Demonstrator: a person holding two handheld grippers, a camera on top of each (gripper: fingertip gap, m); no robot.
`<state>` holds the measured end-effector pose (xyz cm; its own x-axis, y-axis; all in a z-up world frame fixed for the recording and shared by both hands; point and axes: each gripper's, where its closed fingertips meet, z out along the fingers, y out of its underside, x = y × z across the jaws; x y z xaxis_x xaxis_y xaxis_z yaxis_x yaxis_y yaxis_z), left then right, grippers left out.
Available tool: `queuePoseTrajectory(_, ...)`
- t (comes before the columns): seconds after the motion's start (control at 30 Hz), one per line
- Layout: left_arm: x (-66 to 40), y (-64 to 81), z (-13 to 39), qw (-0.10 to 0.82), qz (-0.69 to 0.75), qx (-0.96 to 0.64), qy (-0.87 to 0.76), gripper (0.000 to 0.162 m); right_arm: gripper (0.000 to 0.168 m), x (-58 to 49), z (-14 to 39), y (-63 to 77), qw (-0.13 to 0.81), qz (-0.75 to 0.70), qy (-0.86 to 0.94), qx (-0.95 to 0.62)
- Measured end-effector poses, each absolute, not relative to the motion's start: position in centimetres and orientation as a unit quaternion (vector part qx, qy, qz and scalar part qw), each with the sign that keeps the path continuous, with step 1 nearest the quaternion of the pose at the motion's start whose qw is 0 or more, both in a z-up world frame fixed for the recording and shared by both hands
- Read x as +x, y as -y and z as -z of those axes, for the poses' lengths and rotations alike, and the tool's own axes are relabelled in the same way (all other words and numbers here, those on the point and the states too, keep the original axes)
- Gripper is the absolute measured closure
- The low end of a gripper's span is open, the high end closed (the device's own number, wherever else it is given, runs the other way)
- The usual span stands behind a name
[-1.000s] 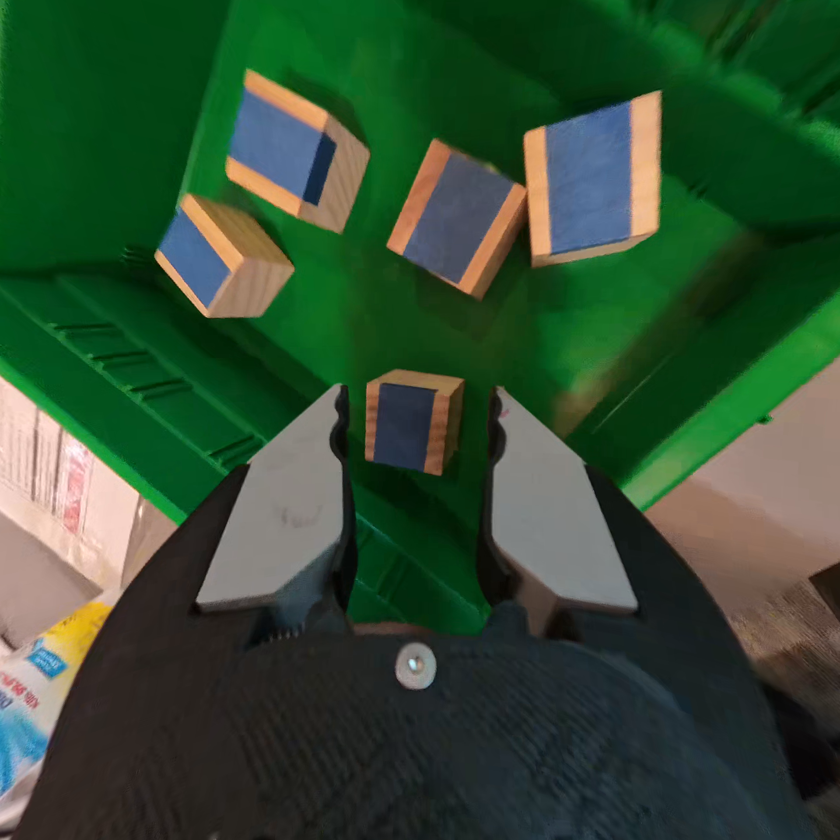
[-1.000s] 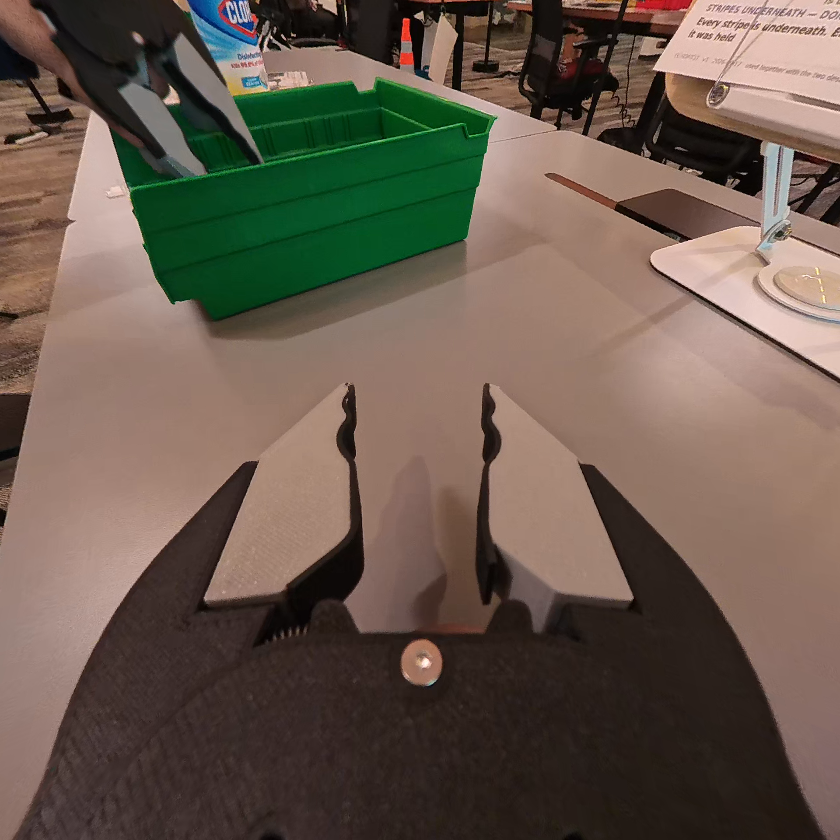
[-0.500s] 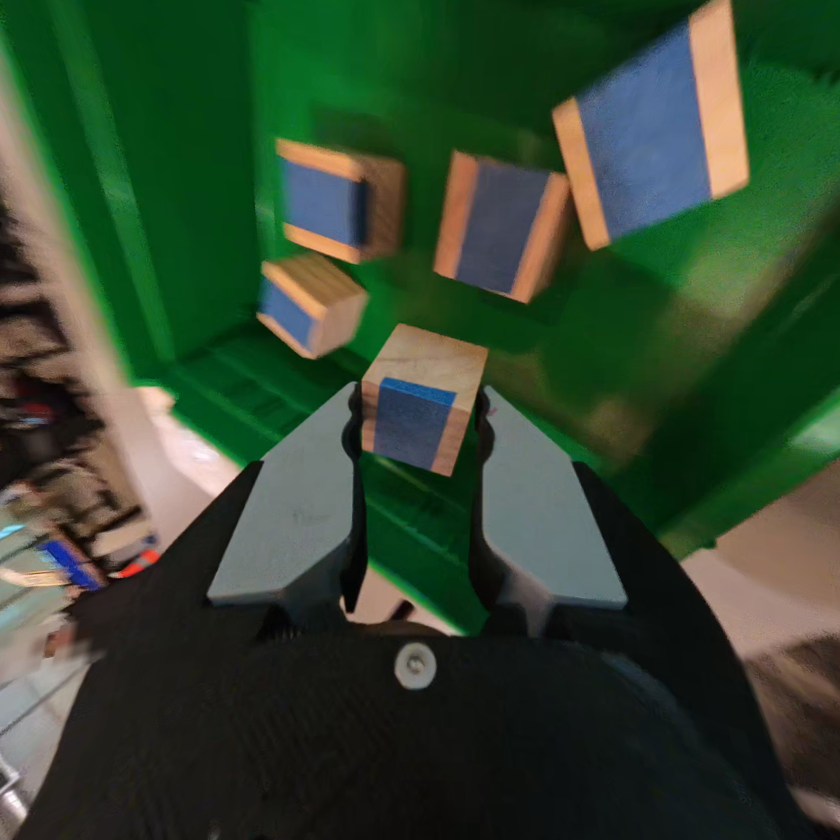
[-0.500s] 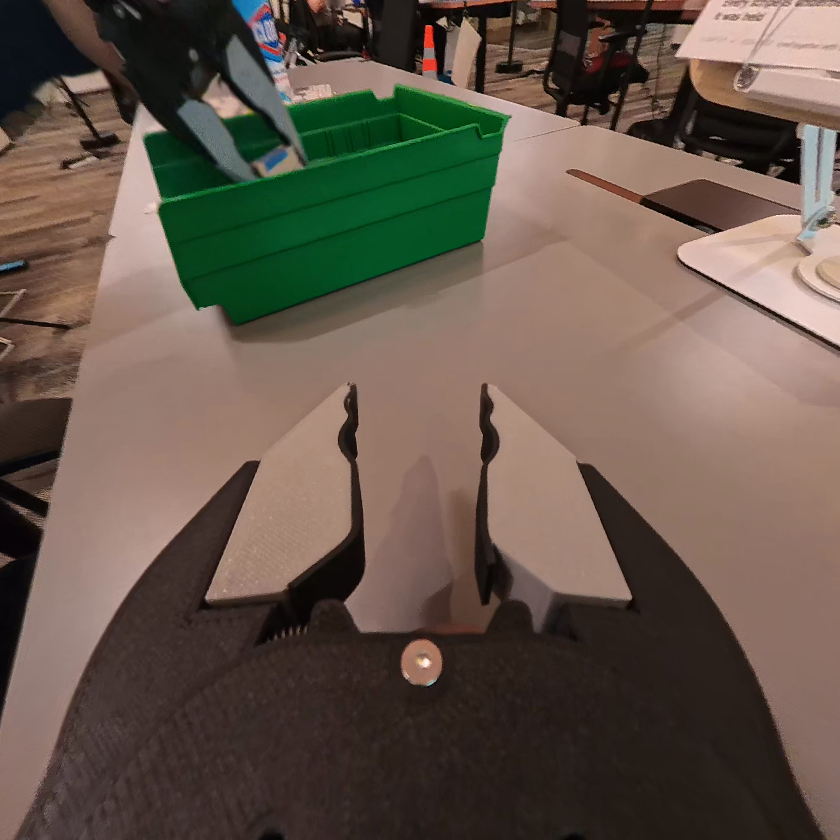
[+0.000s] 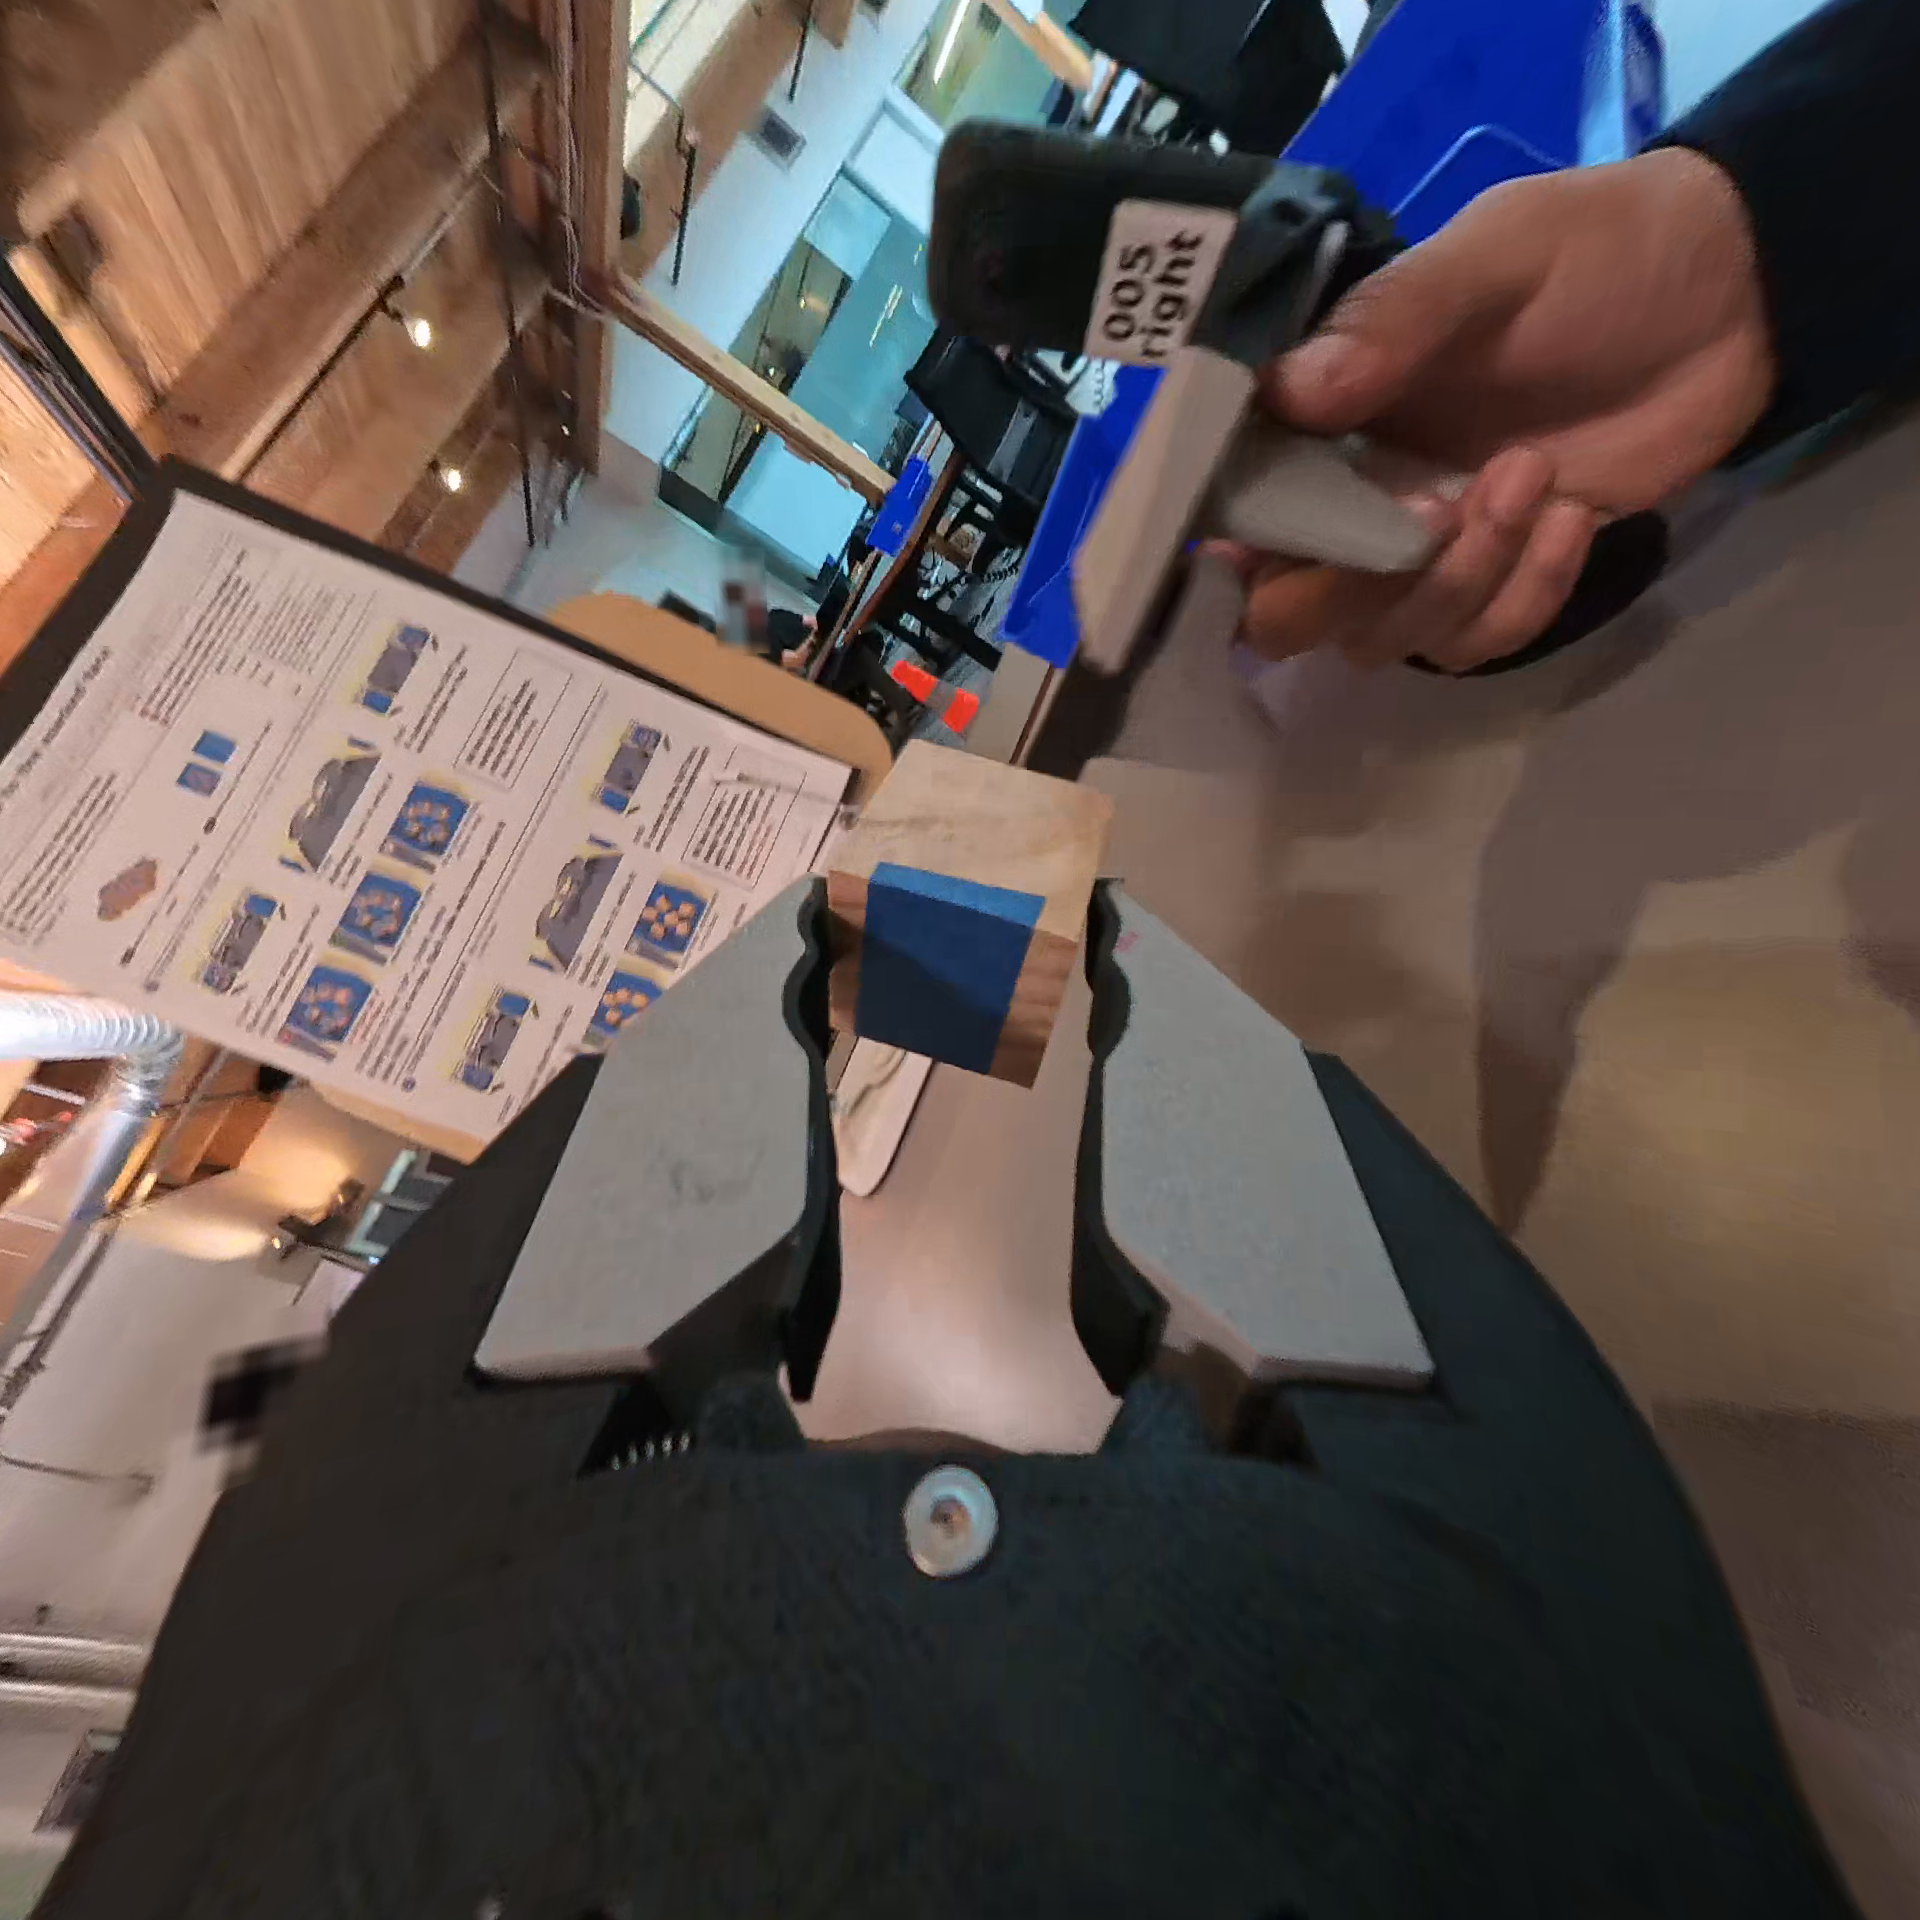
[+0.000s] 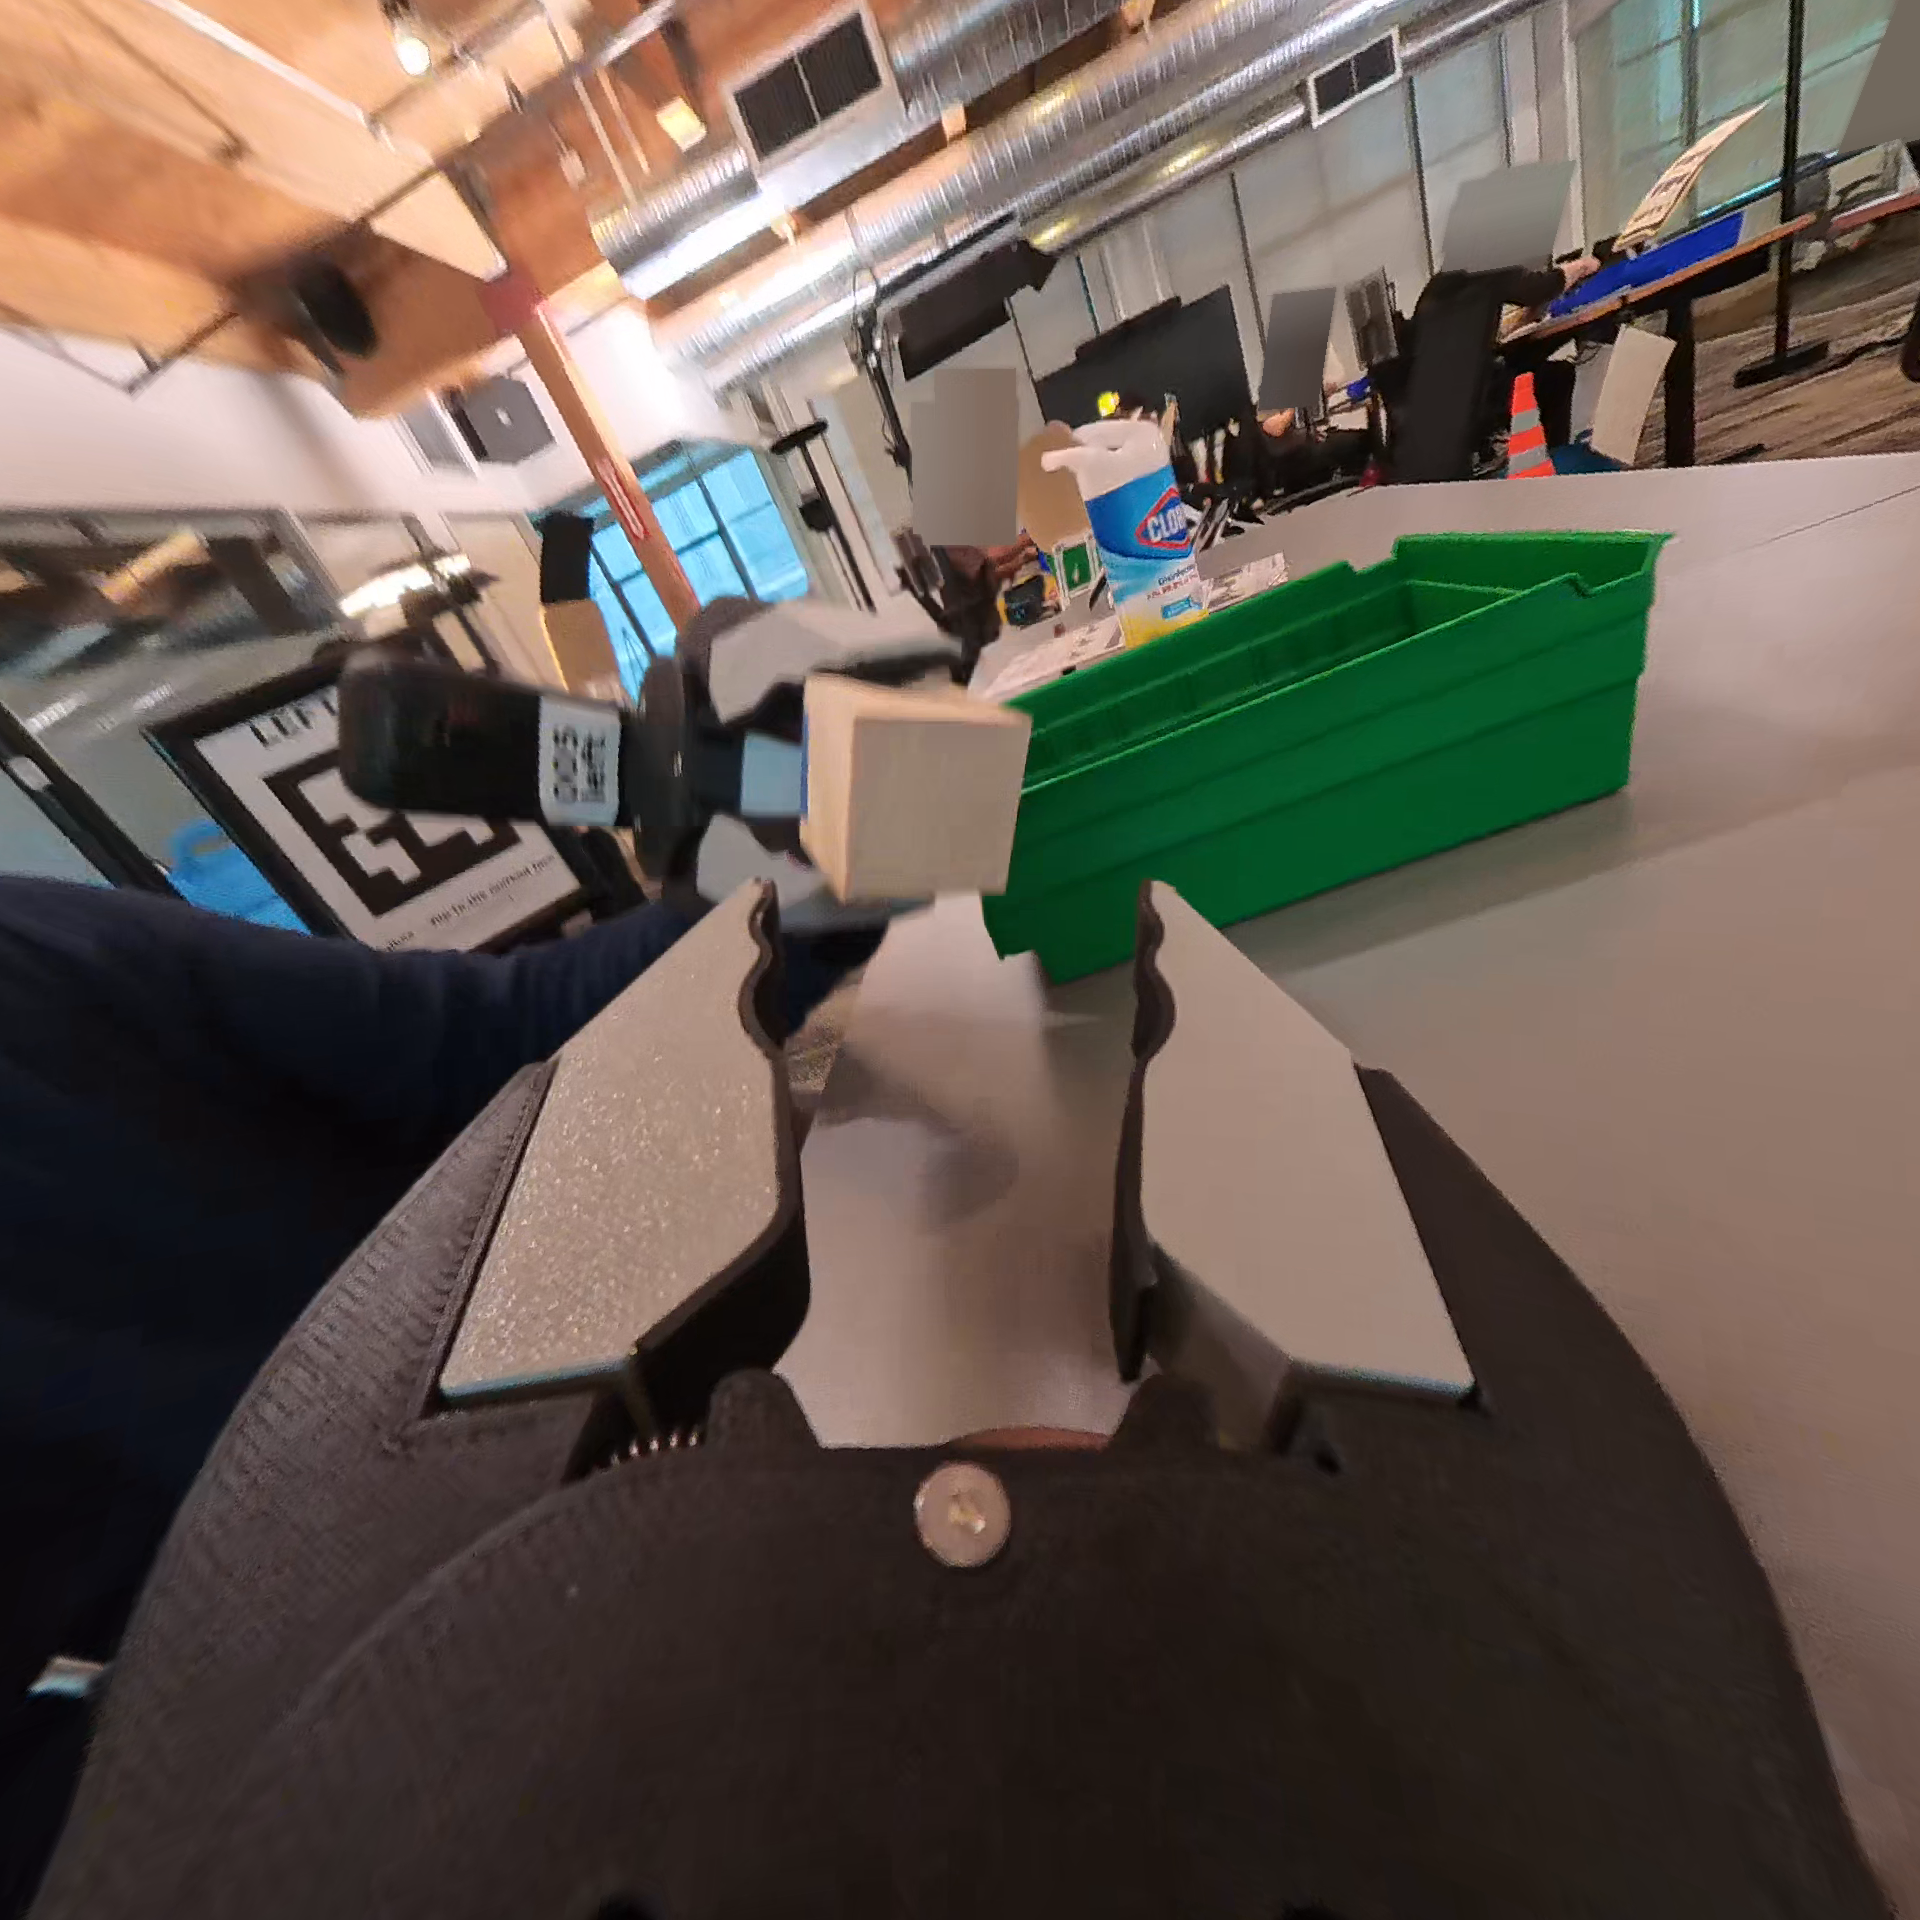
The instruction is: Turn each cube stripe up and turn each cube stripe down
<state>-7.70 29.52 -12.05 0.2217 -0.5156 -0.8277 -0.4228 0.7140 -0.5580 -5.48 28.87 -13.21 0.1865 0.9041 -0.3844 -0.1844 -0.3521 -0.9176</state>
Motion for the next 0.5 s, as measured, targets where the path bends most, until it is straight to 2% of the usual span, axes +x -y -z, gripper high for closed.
queuePoseTrajectory(0.07, -6.3, -28.8, 13.1, 0.687, 0.038, -0.364, -0.628, 0.114, 0.097, -5.3, 13.1, -28.8, 0.472, -0.578, 0.293, -0.598)
queuePoseTrajectory(0.3, -4.1, -27.3, 13.1, 0.717, 0.085, -0.33, -0.608, 0.115, 0.1, -6.8, 14.0, -27.4, 0.41, -0.619, 0.314, -0.592)
queuePoseTrajectory(0.33, -4.0, -27.4, 13.0, 0.723, 0.082, -0.326, -0.604, 0.114, 0.104, -6.8, 13.7, -27.0, 0.4, -0.636, 0.313, -0.581)
queuePoseTrajectory(0.37, -3.9, -27.5, 13.0, 0.728, 0.077, -0.323, -0.6, 0.115, 0.125, -6.8, 13.5, -26.7, 0.394, -0.647, 0.318, -0.57)
queuePoseTrajectory(0.5, -3.6, -28.7, 13.8, 0.733, 0.085, -0.351, -0.577, 0.115, 0.126, -6.3, 14.1, -28.2, 0.439, -0.591, 0.317, -0.598)
